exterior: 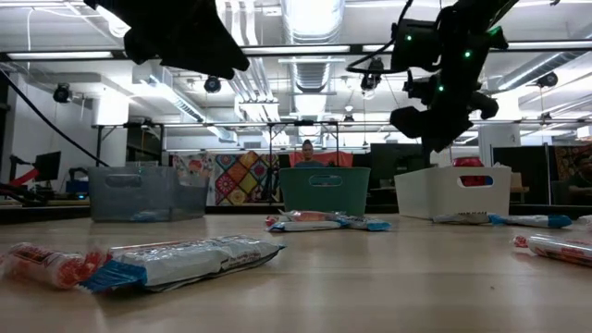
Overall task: Sort candy
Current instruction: Put the white chocolate into the black bin
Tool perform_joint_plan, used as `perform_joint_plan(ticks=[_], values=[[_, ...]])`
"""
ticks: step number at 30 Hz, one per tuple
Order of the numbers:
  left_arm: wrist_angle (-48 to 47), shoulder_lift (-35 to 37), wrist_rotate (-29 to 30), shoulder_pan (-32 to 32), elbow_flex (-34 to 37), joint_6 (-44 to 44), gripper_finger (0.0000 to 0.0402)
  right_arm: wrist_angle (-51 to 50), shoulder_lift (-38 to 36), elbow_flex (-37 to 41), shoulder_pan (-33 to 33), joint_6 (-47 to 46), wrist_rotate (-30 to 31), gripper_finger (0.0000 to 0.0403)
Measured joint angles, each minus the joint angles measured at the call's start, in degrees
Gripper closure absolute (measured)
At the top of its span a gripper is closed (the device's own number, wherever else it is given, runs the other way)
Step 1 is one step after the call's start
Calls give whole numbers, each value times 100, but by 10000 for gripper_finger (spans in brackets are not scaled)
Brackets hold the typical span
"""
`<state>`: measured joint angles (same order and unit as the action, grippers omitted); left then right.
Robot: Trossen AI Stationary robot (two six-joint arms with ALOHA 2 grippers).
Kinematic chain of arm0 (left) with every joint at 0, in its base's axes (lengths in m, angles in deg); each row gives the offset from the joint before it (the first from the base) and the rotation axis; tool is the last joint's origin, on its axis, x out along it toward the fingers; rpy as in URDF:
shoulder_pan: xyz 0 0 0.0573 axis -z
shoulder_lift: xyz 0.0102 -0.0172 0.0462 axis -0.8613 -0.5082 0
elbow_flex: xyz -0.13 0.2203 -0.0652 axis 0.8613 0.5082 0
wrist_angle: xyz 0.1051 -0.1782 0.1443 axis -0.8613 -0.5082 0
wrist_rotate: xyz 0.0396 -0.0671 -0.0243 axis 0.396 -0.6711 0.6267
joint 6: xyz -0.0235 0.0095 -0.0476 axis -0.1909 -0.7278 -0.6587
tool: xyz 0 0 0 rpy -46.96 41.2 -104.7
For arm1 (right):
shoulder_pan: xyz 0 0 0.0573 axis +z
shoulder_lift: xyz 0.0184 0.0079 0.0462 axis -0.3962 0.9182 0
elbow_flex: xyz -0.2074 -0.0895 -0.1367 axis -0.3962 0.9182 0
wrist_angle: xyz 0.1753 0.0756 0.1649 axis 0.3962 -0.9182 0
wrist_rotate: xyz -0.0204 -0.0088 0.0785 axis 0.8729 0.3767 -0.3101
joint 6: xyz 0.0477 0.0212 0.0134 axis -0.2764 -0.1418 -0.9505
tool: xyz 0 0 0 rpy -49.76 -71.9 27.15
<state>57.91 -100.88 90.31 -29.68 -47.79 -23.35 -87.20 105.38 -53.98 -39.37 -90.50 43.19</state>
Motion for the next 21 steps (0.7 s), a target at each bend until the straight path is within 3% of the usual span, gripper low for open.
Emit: perform_joint_plan(ticks=[3, 8, 17, 21], values=[[-6, 38, -357, 0, 0, -20, 223, 31, -77, 4, 44, 61, -35, 270], [-373, 143, -1851, 0, -74, -307, 223, 130, -462, 4, 316, 93, -320, 262], [-2557, 147, -4739, 112, -450, -2049, 223, 199, -1063, -177, 1297, 93, -797, 262], [-3133, 143, -5561, 427, -380, -2346, 223, 419, -1113, -227, 1740, 111, -799, 262]])
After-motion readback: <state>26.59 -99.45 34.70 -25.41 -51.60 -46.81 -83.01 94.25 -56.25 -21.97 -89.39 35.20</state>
